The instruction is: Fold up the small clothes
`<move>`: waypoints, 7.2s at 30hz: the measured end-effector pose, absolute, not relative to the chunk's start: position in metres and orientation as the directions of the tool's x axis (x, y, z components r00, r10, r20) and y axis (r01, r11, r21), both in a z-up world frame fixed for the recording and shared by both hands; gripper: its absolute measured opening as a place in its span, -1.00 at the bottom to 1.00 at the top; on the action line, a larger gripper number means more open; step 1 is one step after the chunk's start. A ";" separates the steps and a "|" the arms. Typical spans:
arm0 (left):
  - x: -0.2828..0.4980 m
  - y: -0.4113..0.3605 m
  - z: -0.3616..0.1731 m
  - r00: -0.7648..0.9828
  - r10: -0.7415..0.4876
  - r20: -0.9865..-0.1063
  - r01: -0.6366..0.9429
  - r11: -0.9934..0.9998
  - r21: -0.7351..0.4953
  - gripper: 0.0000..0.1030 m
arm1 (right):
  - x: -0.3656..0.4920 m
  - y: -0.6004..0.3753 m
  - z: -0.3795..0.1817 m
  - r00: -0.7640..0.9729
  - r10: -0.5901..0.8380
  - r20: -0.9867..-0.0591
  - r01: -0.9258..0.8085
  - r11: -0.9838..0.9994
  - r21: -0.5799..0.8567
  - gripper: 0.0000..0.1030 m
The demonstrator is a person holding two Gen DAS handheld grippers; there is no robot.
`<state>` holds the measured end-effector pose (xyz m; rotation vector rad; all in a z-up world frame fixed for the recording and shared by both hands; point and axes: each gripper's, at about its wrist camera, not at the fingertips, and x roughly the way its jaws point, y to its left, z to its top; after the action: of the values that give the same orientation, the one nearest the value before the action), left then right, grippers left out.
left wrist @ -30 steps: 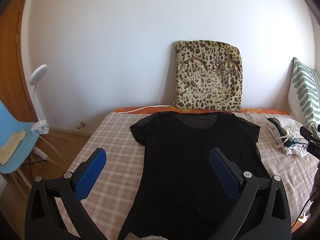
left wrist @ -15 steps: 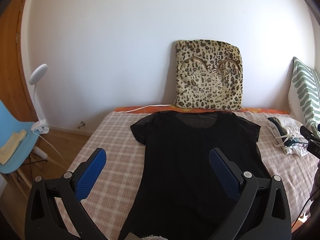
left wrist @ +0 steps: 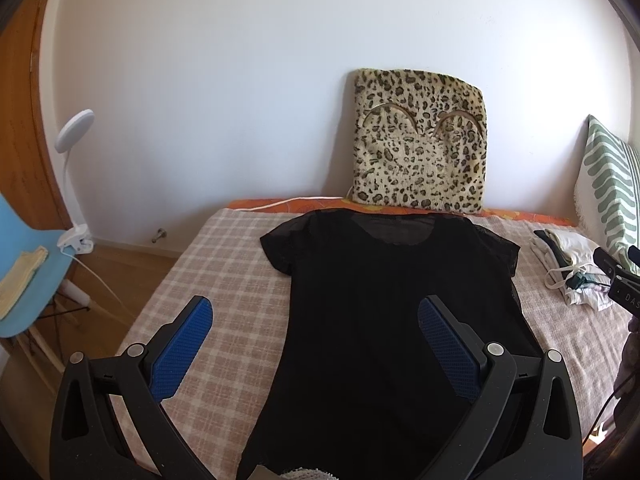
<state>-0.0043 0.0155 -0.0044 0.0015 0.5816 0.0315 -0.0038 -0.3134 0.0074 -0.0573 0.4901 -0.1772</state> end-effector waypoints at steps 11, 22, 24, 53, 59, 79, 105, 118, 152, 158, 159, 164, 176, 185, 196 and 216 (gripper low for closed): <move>0.002 0.042 -0.015 0.798 0.037 -0.601 -0.070 0.997 -0.031 0.99 | 0.014 -0.282 -0.002 0.860 -0.096 -0.501 0.058 0.994 -0.091 1.00; 0.011 0.070 -0.035 0.757 0.082 -0.649 -0.092 0.996 0.018 0.98 | 0.064 -0.219 -0.003 0.826 0.050 -0.562 -0.126 0.987 -0.097 0.83; 0.012 0.074 -0.038 0.752 0.104 -0.650 -0.092 0.994 0.053 0.98 | 0.076 -0.205 -0.004 0.818 0.073 -0.570 -0.153 0.984 -0.093 0.82; 0.012 0.106 -0.130 0.542 -0.020 -0.840 -0.022 0.999 -0.038 0.31 | 0.247 0.011 -0.063 0.517 0.302 -0.801 -0.489 0.872 0.013 0.32; 0.013 0.096 -0.142 0.516 -0.029 -0.856 0.017 1.000 -0.023 0.26 | 0.273 0.043 -0.083 0.476 0.286 -0.831 -0.517 0.856 -0.001 0.30; 0.002 0.115 -0.153 0.442 -0.191 -0.876 -0.017 0.975 -0.221 -0.07 | 0.364 0.087 -0.149 0.319 0.288 -0.903 -0.484 0.869 0.106 0.19; 0.000 0.117 -0.161 0.449 -0.368 -0.814 0.045 0.919 -0.390 -0.92 | 0.386 0.090 -0.158 0.338 0.189 -0.922 -0.439 0.898 0.024 -1.00; -0.007 0.101 -0.134 0.526 -0.389 -0.757 0.119 0.915 -0.387 -0.95 | 0.374 0.039 -0.089 0.447 0.231 -0.864 -0.387 0.921 0.045 -1.00; -0.014 0.082 -0.135 0.575 -0.339 -0.744 0.171 0.940 -0.296 -0.92 | 0.372 -0.028 -0.062 0.489 0.250 -0.836 -0.340 0.937 0.081 -1.00; -0.013 0.059 -0.123 0.575 -0.413 -0.706 0.250 0.910 -0.329 -0.92 | 0.371 -0.064 -0.056 0.509 0.234 -0.829 -0.292 0.952 0.089 -1.00; -0.011 0.052 -0.121 0.570 -0.426 -0.702 0.268 0.905 -0.331 -0.92 | 0.371 -0.070 -0.056 0.510 0.229 -0.829 -0.284 0.955 0.089 -1.00; -0.007 0.007 -0.109 0.542 -0.487 -0.685 0.399 0.866 -0.301 -0.92 | 0.369 -0.093 -0.054 0.521 0.217 -0.825 -0.265 0.961 0.086 -1.00; -0.005 -0.055 -0.135 0.404 -0.513 -0.757 0.537 0.803 -0.258 -0.92 | 0.379 -0.143 -0.084 0.502 0.149 -0.852 -0.212 0.976 0.046 -1.00; -0.018 -0.064 -0.134 0.342 -0.537 -0.771 0.601 0.756 -0.259 -0.43 | 0.381 -0.163 -0.113 0.484 -0.009 -0.875 -0.175 0.979 -0.107 -0.34; -0.003 0.017 -0.133 0.475 -0.441 -0.761 0.345 0.889 -0.300 -0.28 | 0.314 -0.191 -0.087 0.507 0.130 -0.852 -0.247 0.969 0.001 -0.33; -0.013 -0.006 -0.166 0.432 -0.338 -0.836 0.355 0.916 -0.187 -0.70 | 0.246 -0.194 -0.082 0.441 0.336 -0.832 -0.333 0.922 0.195 -0.27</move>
<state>-0.0132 -0.0058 -0.1664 0.0182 1.0373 -0.4324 0.2463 -0.1941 -0.0822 0.0022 1.0334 0.4152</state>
